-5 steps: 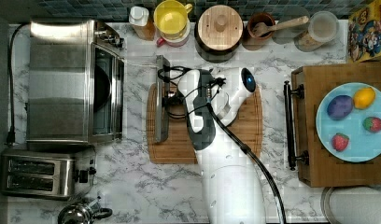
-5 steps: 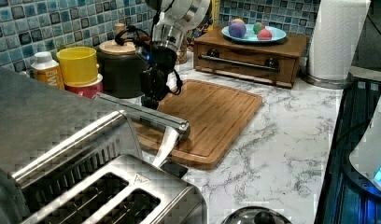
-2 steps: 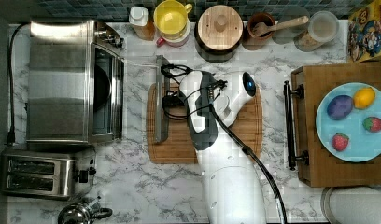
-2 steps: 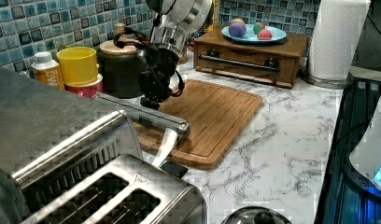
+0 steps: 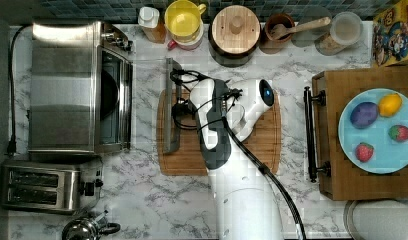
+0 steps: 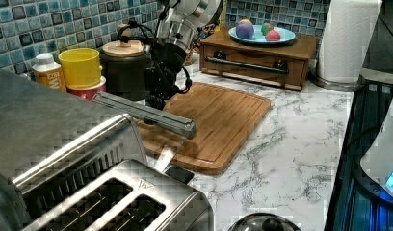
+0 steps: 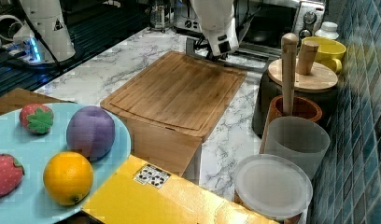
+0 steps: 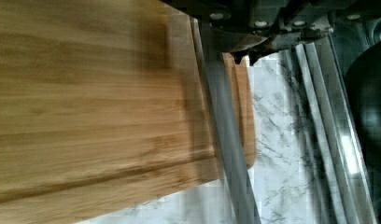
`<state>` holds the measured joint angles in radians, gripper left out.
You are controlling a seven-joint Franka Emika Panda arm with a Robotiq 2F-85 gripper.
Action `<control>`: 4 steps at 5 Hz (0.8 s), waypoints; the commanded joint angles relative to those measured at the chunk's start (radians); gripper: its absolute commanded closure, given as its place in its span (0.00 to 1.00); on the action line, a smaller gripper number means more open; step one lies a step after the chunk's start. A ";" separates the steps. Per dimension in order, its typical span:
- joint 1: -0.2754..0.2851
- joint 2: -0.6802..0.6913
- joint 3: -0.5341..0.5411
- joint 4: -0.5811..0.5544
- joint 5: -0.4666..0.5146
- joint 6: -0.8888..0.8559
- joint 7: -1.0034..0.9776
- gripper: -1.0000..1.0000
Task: Close the oven.
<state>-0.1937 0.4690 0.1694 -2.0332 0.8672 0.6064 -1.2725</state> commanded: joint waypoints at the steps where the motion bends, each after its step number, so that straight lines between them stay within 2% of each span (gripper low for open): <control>1: 0.226 -0.208 0.115 0.070 -0.153 0.101 0.185 1.00; 2: 0.296 -0.171 0.108 0.141 -0.356 0.090 0.360 1.00; 3: 0.309 -0.189 0.120 0.123 -0.403 0.142 0.431 1.00; 4: 0.291 -0.260 0.143 0.088 -0.376 0.164 0.434 1.00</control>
<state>-0.0490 0.3203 0.1759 -2.0391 0.4780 0.7163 -0.9067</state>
